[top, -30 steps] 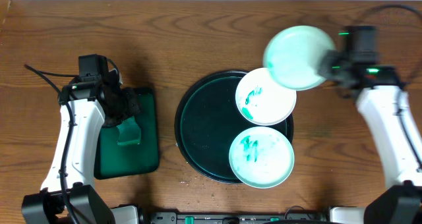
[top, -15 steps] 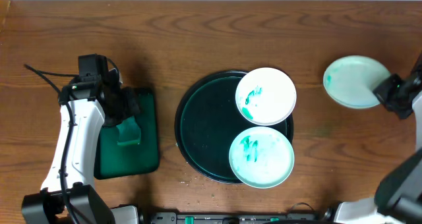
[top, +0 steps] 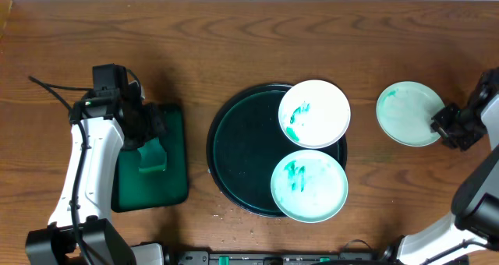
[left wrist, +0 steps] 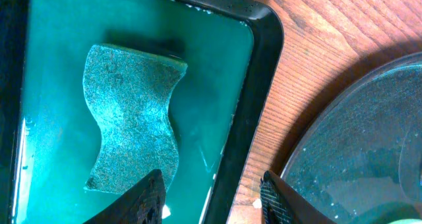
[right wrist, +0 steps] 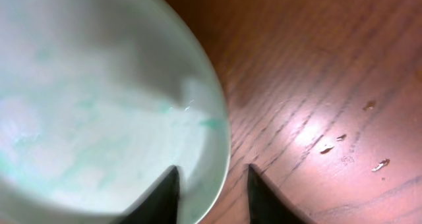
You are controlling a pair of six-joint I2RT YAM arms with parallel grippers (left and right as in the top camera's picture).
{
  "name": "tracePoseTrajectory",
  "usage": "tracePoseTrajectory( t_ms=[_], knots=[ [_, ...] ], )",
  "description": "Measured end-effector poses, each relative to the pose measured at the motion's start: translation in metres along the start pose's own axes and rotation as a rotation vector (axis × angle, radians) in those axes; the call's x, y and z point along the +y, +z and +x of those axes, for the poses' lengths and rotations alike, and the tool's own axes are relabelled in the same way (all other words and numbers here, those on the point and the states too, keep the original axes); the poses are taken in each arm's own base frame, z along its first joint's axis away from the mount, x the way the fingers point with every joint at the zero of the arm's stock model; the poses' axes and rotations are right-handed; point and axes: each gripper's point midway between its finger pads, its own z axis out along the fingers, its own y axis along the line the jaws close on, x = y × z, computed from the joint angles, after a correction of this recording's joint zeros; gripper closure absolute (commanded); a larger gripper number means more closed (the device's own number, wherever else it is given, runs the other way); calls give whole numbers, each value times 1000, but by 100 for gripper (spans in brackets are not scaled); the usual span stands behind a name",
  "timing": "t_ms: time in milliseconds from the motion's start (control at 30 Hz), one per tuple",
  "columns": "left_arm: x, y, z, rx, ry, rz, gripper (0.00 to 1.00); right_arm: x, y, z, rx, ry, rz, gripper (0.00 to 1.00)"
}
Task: Clean dirty plates on tray and stack at the side
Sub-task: 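Lower the plate onto the table at right and release it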
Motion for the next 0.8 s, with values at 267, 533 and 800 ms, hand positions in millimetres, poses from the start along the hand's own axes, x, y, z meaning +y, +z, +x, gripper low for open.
tracePoseTrajectory(
  t_ms=[267, 533, 800],
  knots=[
    [13, 0, -3, -19, 0, -77, 56, 52, -116, 8, -248, -221, -236, 26],
    [38, 17, -1, 29, -14, -212, 59, 79, -172, 87, -231, -459, -317, 20],
    [55, 59, 13, 170, -23, -279, 62, 109, -164, 136, -147, -656, -329, 20]
  ],
)
